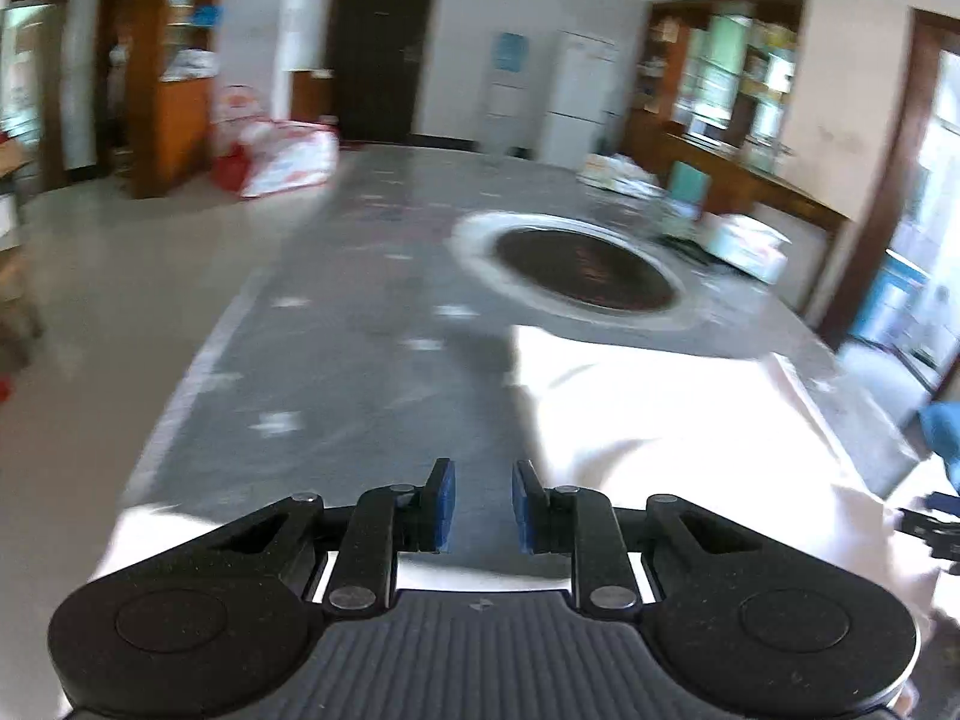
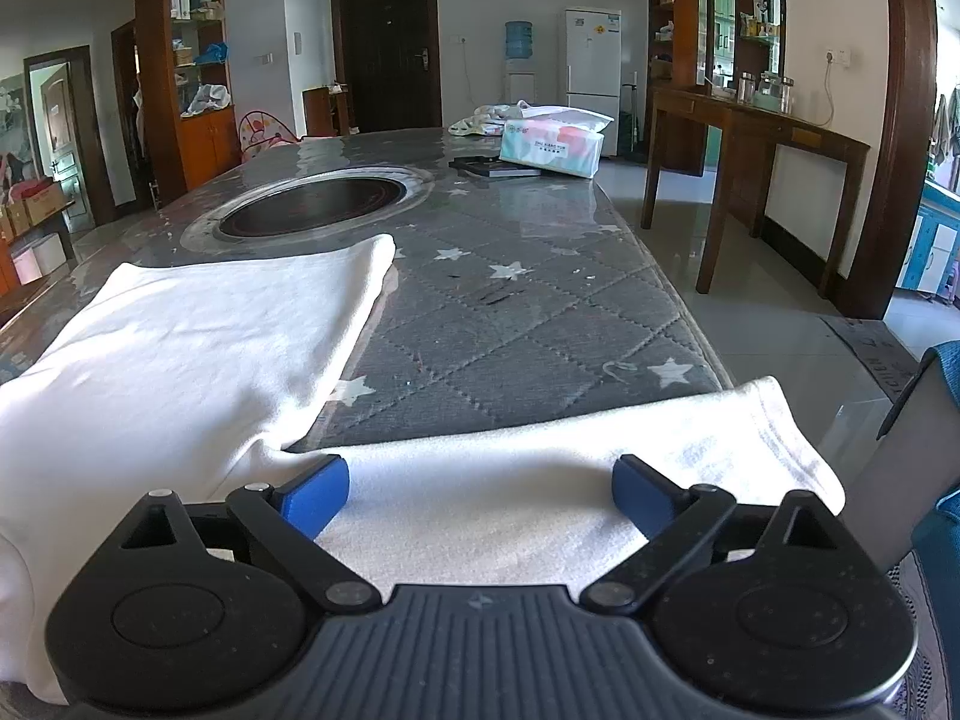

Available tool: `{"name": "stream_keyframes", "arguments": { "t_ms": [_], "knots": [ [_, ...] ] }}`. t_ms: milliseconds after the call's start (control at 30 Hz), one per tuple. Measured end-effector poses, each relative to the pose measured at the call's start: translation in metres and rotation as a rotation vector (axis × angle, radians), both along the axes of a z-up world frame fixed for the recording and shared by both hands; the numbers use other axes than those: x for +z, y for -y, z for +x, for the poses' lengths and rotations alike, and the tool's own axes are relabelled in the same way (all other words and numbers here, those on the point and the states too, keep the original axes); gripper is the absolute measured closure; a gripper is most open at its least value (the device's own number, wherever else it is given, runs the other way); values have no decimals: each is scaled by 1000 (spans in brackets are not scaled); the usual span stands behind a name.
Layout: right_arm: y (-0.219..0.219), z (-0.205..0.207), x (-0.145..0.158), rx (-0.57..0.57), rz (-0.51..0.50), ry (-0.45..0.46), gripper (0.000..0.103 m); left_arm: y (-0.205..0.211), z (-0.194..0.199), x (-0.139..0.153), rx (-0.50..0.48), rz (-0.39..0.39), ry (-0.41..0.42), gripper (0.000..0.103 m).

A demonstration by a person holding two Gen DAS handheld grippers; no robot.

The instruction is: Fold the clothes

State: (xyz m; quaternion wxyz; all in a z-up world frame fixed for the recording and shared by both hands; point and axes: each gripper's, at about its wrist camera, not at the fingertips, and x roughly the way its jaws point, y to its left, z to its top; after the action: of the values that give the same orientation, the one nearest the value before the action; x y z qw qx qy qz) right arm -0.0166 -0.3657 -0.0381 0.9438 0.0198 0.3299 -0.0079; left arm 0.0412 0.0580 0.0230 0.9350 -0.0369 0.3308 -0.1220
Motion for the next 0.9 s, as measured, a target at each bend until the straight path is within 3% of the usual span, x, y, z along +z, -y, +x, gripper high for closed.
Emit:
{"name": "stream_keyframes", "arguments": {
  "t_ms": [167, 367, 567, 667, 900],
  "knots": [
    [0, 0, 0, 1, 2, -2, 6, 42, 19, -14, -69, 42, -22, 82],
    [0, 2, -1, 9, 1, -8, 3, 52, 27, -40, -60, 158, -49, 82],
    [-2, -2, 5, 6, -26, -14, 3, 45, 26, -30, -39, 143, -27, 81],
    [-15, -11, 11, 69, -37, -12, 3, 46, 21, -19, -48, 130, -4, 81],
    [-46, -34, 25, 219, -63, -6, 3, 73, -9, -12, -185, 108, 8, 81]
  ]
}}
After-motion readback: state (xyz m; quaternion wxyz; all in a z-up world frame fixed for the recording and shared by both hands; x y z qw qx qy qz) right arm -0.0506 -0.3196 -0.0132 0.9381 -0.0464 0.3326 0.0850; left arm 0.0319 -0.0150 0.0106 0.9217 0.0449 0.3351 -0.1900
